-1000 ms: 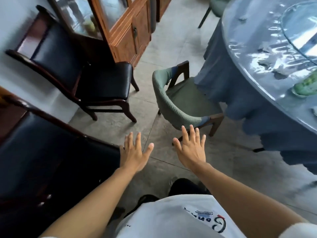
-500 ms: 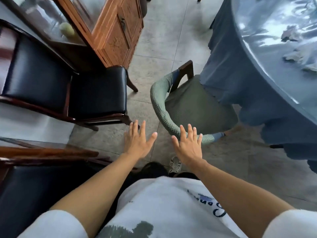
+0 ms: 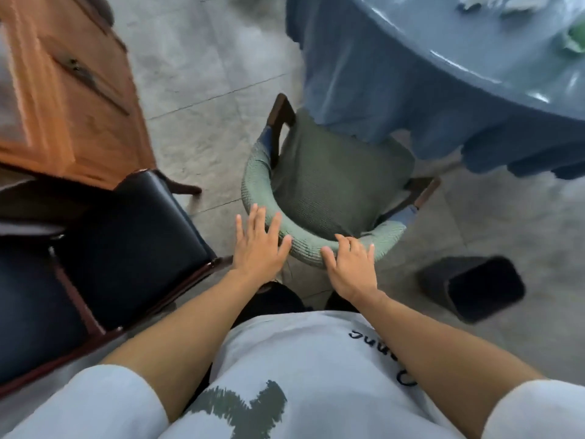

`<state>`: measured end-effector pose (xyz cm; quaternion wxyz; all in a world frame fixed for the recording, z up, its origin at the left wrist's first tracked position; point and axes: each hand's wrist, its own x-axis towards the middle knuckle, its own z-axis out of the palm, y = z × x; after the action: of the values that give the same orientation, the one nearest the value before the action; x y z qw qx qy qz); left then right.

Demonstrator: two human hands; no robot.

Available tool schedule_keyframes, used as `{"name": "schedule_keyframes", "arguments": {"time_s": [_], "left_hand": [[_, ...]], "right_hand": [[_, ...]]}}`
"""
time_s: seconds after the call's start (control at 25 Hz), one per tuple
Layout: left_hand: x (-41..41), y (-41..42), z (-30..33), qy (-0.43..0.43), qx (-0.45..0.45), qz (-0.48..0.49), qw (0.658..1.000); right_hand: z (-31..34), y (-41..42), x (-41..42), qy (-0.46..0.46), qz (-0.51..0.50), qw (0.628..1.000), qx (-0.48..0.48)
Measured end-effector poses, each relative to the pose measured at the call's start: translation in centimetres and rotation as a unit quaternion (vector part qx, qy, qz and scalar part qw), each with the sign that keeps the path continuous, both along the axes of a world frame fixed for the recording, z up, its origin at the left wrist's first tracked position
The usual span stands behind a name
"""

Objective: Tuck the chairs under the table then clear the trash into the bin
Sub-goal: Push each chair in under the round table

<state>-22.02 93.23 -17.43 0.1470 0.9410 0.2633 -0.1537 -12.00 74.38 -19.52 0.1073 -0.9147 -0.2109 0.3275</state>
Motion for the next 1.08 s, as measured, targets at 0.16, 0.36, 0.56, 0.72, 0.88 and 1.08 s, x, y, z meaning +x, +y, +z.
{"name": "schedule_keyframes", "arguments": {"time_s": [0.16,0.36,0.56,0.72,0.88,1.08], "left_hand": [[0.2,4.1,-2.1,-0.019,0.007,-0.136,0.991],[1.5,5.6,-3.9,-0.066,0.017,-0.224,0.972],[1.8,5.9,-4.8,-0.145,0.004,-0.202,0.969],[3.6,6.1,-4.5,-0.119,0.003,-0.191,0.974],[5.6,7.0,-4.6,-0.089,0.005,-0.205,0.975],[9.5,7.8,-4.6,-0.092,0.008,-0.209,0.974]], "right_hand": [[-0.5,1.8,-2.3,-0.061,-0.119,0.991,0.001],[-1.7,3.3,-3.4,-0.13,-0.212,0.969,0.01],[-2.8,3.8,-3.8,-0.18,-0.25,0.95,0.05],[-3.0,3.8,-3.3,-0.196,-0.228,0.952,0.057],[-2.7,4.4,-1.5,-0.169,-0.225,0.959,0.034],[-2.9,5.1,2.3,-0.165,-0.228,0.959,0.02]]}}
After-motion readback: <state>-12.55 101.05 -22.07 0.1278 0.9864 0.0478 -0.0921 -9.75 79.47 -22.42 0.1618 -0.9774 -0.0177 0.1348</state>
